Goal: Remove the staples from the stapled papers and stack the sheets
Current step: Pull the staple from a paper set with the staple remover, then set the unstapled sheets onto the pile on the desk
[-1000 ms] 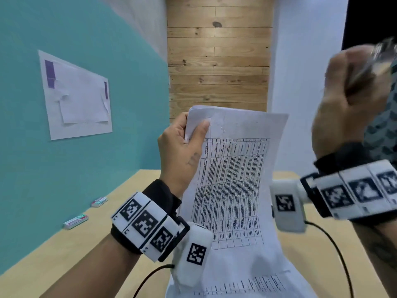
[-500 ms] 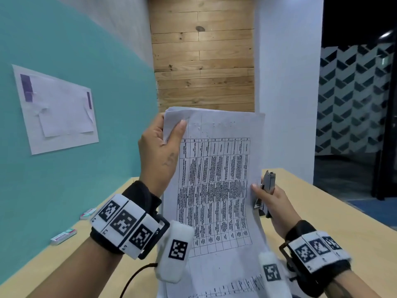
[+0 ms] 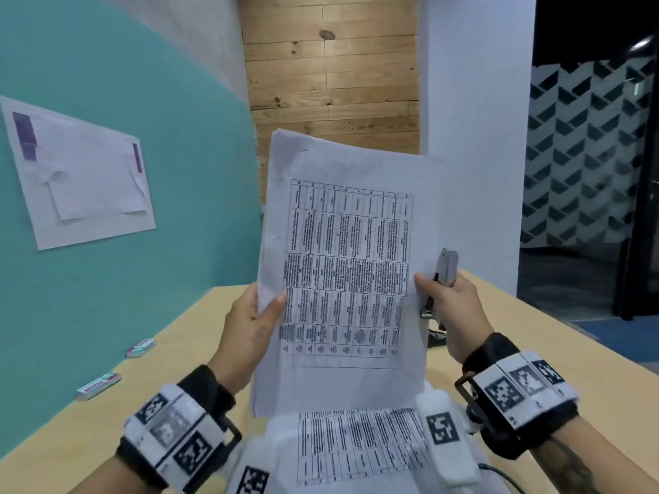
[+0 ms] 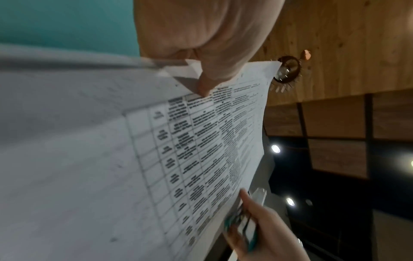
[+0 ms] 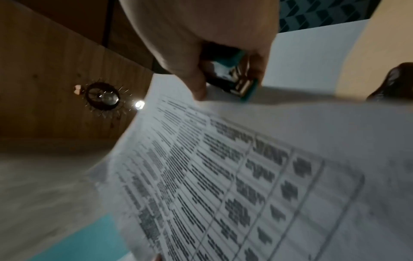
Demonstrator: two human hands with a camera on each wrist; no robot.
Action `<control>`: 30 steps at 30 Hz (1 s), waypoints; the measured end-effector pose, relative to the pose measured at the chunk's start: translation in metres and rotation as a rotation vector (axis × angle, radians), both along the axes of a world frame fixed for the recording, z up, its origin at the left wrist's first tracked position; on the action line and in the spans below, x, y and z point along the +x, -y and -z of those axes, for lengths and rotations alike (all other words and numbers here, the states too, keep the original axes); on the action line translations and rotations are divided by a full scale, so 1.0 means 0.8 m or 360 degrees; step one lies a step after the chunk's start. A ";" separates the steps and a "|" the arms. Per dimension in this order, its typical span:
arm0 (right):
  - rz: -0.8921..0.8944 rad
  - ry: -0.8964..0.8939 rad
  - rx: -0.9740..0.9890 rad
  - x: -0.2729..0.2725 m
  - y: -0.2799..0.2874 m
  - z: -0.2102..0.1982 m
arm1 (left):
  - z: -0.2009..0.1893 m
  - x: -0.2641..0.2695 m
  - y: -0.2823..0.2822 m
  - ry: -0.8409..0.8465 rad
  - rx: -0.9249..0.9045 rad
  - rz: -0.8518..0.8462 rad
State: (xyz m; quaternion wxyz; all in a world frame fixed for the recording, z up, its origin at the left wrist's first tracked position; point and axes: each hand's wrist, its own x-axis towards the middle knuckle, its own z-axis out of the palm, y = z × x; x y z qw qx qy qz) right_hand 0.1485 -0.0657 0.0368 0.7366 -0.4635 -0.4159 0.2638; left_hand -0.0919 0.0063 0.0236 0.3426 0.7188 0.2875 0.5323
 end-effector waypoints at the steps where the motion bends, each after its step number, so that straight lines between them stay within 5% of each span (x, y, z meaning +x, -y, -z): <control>1: -0.0042 0.0068 -0.0064 -0.002 -0.002 -0.001 | -0.003 -0.007 -0.008 -0.0004 -0.0018 -0.0013; 7: -0.0292 0.0766 -0.0631 0.002 -0.013 0.000 | -0.002 -0.118 -0.070 -0.0249 -0.0480 -0.0315; 11: -0.0634 0.2106 -0.1491 -0.021 -0.019 0.008 | 0.023 -0.193 -0.101 -0.0733 -0.0842 -0.0554; 13: -0.0741 0.2555 -0.1673 -0.040 -0.026 0.017 | 0.041 -0.223 -0.119 -0.1130 -0.0964 -0.0712; 16: -0.0778 0.2777 -0.1745 -0.059 -0.034 0.027 | 0.075 -0.261 -0.151 -0.1763 -0.1016 -0.0790; 18: -0.0752 0.2855 -0.1750 -0.064 -0.039 0.031 | 0.092 -0.280 -0.166 -0.1941 -0.1018 -0.0782; 24: -0.0784 0.2848 -0.1731 -0.065 -0.044 0.034 | 0.079 -0.272 -0.139 -0.2169 -0.1090 -0.0951; 30: -0.0789 0.2835 -0.1731 -0.064 -0.042 0.033 | 0.013 -0.195 -0.068 -0.2224 -0.0744 -0.0969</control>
